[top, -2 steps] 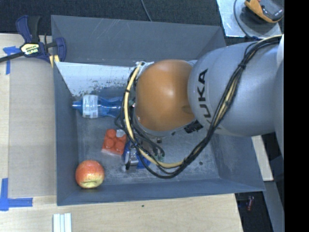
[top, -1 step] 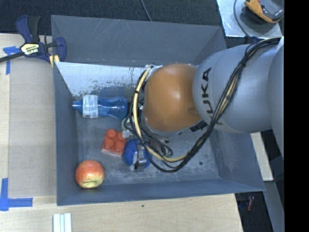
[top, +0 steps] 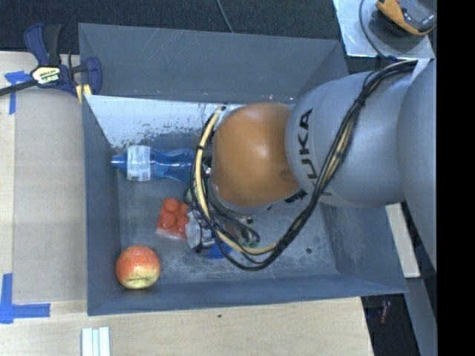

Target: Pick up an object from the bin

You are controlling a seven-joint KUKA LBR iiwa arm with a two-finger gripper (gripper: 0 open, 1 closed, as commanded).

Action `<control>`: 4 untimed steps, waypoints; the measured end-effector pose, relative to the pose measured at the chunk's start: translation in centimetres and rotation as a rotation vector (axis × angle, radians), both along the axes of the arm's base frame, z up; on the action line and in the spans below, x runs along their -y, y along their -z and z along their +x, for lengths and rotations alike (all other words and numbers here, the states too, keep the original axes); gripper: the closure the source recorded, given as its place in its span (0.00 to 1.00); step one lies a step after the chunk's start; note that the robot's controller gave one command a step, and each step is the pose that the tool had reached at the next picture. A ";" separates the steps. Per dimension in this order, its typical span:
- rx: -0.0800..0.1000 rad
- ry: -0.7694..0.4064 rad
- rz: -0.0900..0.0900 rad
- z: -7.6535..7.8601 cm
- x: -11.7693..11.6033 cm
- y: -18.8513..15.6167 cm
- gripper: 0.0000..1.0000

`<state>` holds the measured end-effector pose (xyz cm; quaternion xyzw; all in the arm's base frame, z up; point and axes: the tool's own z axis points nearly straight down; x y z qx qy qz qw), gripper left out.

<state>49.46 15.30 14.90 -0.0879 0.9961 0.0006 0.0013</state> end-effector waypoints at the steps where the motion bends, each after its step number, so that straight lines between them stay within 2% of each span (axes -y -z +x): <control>1: 0.000 0.001 0.000 0.0 0.0 0.0 1.00; 2: 0.004 -0.042 0.001 0.9 -0.3 4.6 1.00; 3: 0.008 -0.094 0.002 -0.4 7.1 6.9 1.00; 4: 0.010 -0.208 0.001 0.0 1.3 7.0 1.00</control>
Offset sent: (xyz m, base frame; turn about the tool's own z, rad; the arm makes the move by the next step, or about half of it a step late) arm 0.0087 0.0030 -0.0531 -0.0475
